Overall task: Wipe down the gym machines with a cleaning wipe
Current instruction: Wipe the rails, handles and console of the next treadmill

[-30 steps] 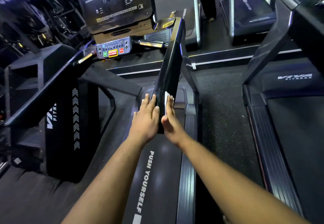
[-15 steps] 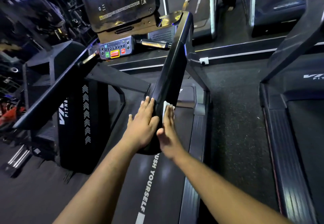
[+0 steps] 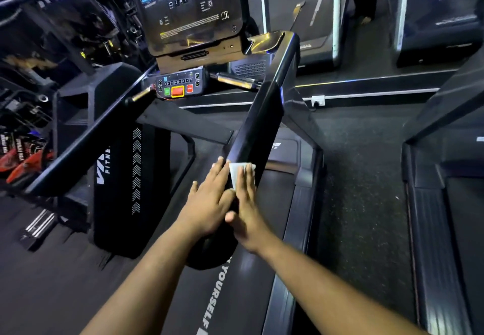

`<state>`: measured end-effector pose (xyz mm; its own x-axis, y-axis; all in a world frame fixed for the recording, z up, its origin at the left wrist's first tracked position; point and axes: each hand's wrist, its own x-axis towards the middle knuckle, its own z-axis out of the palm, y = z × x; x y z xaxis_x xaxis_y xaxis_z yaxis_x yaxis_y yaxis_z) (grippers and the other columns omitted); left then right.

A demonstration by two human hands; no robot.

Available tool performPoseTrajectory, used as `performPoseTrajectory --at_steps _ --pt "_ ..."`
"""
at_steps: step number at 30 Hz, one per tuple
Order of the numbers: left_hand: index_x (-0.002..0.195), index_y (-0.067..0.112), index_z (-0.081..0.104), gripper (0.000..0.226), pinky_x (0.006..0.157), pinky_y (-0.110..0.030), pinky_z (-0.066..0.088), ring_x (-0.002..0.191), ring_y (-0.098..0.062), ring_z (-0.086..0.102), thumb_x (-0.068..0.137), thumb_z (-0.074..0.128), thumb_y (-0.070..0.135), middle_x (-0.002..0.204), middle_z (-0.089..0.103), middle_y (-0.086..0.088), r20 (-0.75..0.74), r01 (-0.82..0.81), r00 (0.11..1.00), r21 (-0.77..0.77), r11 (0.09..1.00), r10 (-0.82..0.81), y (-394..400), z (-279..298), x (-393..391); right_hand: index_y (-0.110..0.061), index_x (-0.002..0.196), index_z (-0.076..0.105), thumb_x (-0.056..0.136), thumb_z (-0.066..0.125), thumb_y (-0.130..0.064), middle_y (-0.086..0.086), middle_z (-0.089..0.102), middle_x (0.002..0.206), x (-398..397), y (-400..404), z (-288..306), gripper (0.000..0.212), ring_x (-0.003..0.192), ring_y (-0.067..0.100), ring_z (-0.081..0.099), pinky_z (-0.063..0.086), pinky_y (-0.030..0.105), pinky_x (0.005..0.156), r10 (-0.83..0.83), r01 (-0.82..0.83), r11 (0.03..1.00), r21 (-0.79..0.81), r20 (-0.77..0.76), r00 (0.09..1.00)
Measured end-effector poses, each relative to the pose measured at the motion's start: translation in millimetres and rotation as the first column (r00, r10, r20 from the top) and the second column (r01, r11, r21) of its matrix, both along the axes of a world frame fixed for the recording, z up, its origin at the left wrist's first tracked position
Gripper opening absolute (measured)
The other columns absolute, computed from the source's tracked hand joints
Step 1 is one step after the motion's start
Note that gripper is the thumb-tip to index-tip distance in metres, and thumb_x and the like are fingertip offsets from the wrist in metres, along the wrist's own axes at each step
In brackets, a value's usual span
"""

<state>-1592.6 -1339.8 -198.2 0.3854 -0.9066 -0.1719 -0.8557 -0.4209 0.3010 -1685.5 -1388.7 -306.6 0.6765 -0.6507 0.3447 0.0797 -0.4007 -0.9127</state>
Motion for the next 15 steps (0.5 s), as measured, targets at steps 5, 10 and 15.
performPoseTrajectory --at_steps 5,10,15 --pt "0.163 0.031 0.007 0.065 0.126 -0.053 0.004 0.154 0.0 -0.007 0.106 0.038 0.031 0.169 -0.005 0.016 0.04 -0.024 0.999 -0.005 1.0 0.024 -13 0 -1 -0.001 0.158 -0.007 0.073 0.003 -0.096 0.01 -0.023 0.164 22 -74 21 0.128 0.152 0.021 -0.027 -0.014 0.046 0.124 -0.125 0.125 0.992 0.003 -0.023 0.992" --pt "0.163 0.03 0.006 0.066 0.126 -0.052 0.003 0.153 0.0 -0.007 0.105 0.036 0.028 0.169 -0.006 0.015 0.002 -0.025 1.0 0.0 1.0 0.025 -23 1 -2 0.0 0.157 -0.008 0.081 0.007 -0.09 0.012 -0.022 0.165 4 -5 -1 0.118 0.154 0.025 -0.021 -0.008 0.048 0.126 -0.068 0.067 0.997 0.047 0.02 0.997" --pt "0.163 0.029 0.009 0.069 0.126 -0.049 0.002 0.148 0.006 -0.008 0.099 0.033 0.035 0.169 -0.003 0.014 -0.007 -0.027 1.0 -0.032 0.999 0.026 -22 -1 -4 -0.002 0.157 -0.004 0.078 0.005 -0.093 0.013 -0.017 0.166 11 -19 -9 0.121 0.154 0.027 -0.021 -0.008 0.047 0.126 -0.113 0.106 0.98 0.171 0.034 0.993"
